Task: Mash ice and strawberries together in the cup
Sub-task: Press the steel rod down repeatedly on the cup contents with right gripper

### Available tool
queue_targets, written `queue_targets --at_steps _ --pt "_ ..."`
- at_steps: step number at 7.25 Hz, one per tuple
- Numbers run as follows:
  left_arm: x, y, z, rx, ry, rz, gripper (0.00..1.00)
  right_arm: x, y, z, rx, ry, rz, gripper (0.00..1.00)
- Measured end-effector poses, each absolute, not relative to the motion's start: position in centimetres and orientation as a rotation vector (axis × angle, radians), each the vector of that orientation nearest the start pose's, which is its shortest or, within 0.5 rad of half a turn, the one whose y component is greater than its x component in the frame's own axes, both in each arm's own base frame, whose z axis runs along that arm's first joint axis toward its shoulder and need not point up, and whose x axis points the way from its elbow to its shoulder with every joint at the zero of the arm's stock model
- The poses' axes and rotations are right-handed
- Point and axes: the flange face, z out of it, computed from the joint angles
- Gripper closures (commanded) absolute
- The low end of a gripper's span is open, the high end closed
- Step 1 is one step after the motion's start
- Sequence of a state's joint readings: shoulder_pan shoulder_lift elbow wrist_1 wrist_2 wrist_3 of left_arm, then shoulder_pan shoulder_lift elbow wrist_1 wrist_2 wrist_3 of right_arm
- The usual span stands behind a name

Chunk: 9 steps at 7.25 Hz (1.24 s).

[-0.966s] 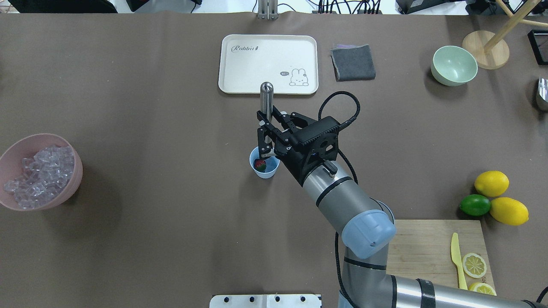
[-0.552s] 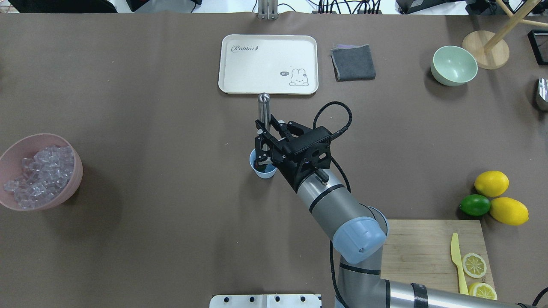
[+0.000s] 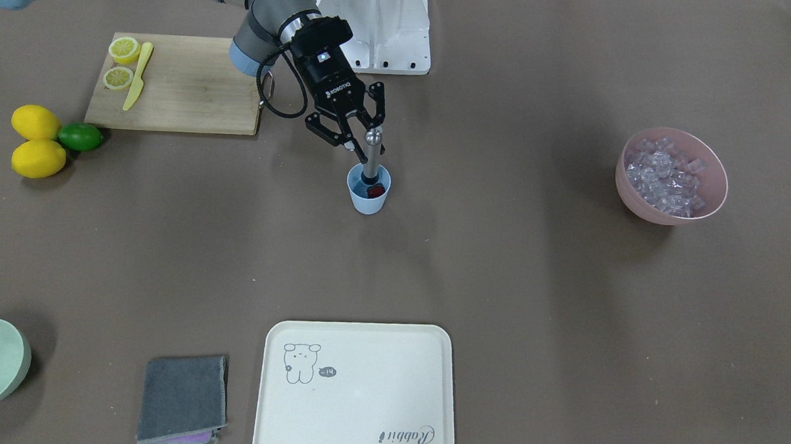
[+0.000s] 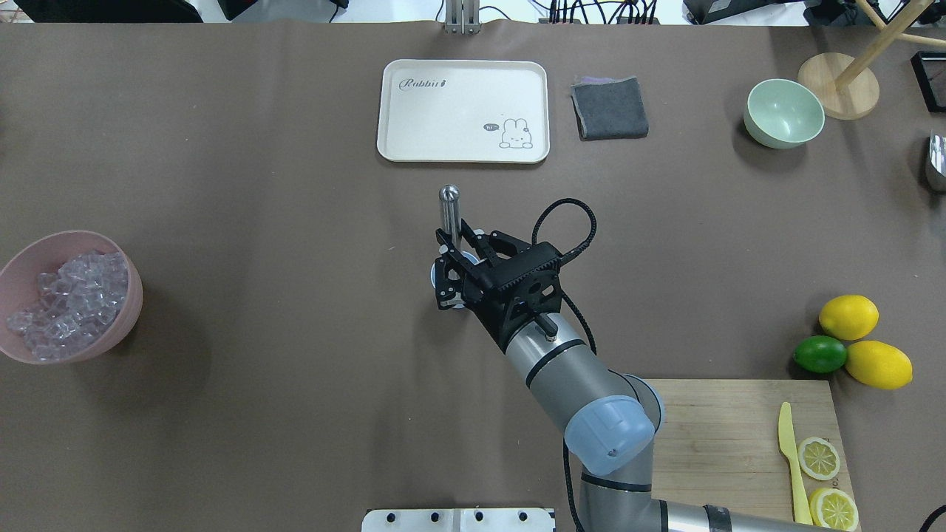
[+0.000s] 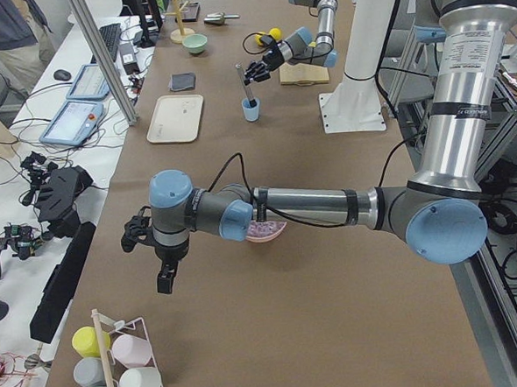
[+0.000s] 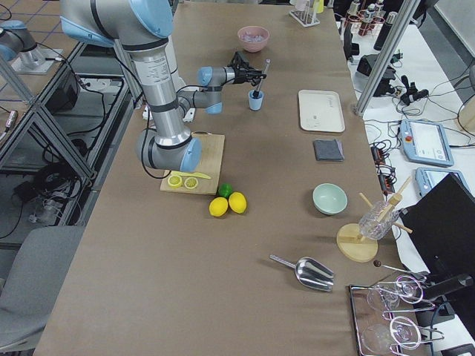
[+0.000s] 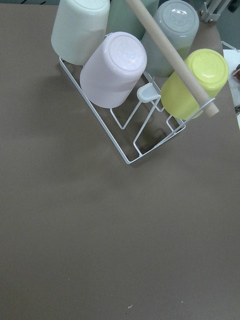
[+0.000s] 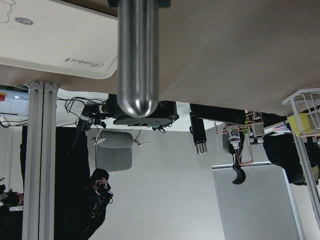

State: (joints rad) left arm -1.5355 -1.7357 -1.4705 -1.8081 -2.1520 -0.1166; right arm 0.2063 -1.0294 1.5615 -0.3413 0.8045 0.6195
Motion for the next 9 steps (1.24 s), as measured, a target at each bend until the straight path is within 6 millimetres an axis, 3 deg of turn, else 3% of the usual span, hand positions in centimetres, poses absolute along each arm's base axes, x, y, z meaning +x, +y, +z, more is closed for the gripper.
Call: queue_targets --at_steps 7,9 --pt "-5.8 -58.1 60.6 0.251 0.598 0.011 0.03 -57.0 -31.8 23.3 1.327 -1.027 0.104 1.00" --pt "-5.8 -58.1 60.5 0.253 0.599 0.012 0.03 -56.8 -32.1 22.5 1.332 -1.037 0.112 1.00"
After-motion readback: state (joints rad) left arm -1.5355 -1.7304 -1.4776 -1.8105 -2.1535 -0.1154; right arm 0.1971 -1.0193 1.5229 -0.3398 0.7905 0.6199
